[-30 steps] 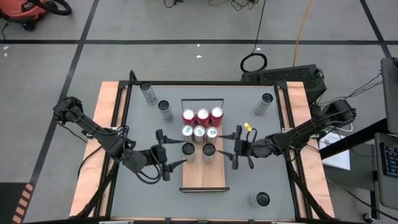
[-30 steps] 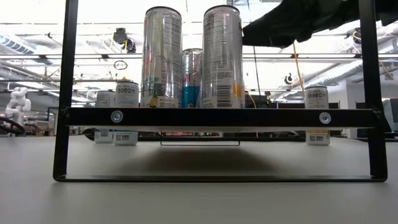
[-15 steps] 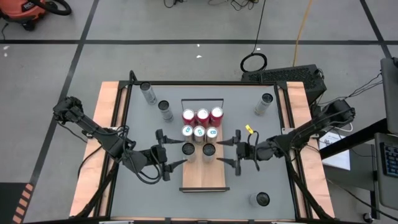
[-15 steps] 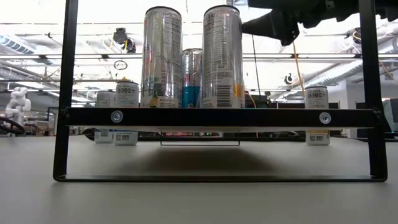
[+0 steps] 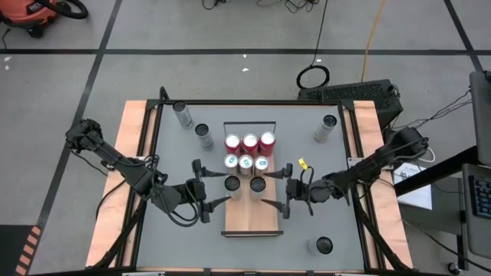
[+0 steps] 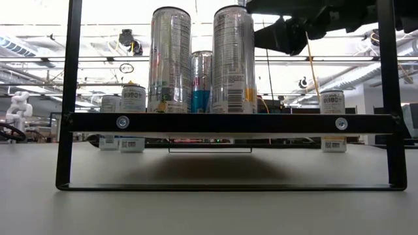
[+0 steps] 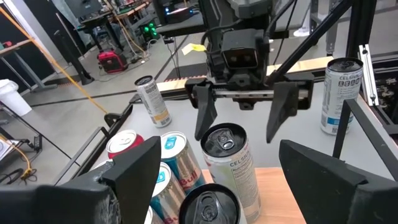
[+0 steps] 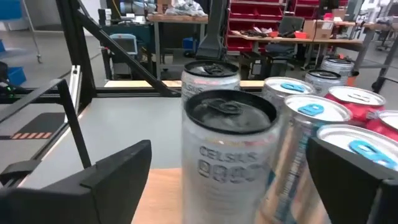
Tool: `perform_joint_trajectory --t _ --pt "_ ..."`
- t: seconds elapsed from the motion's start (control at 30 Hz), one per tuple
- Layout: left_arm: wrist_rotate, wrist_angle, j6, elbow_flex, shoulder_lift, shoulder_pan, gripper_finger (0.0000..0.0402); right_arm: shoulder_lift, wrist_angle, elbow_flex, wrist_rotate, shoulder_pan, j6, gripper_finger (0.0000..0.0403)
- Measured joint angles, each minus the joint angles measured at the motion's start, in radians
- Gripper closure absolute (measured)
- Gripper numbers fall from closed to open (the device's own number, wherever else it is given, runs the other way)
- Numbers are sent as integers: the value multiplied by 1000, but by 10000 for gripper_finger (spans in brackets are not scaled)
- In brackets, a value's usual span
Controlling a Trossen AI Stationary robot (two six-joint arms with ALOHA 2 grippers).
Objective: Place canned beverage on shelf
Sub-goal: Put the bottom white-yellow soda can aligned with the other white-yellow soda can on the shelf
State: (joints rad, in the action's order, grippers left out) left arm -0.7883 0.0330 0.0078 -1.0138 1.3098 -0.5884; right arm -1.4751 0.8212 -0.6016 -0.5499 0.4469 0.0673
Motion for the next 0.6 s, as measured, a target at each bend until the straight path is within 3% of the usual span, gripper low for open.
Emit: perform_joint_trajectory --t 0.27,0.6 --pt "0 0 0 0 0 0 85 -62 -3 -63 -12 -2 -28 48" --pt "0 1 0 0 0 0 85 -61 -47 -64 -50 -6 56 48"
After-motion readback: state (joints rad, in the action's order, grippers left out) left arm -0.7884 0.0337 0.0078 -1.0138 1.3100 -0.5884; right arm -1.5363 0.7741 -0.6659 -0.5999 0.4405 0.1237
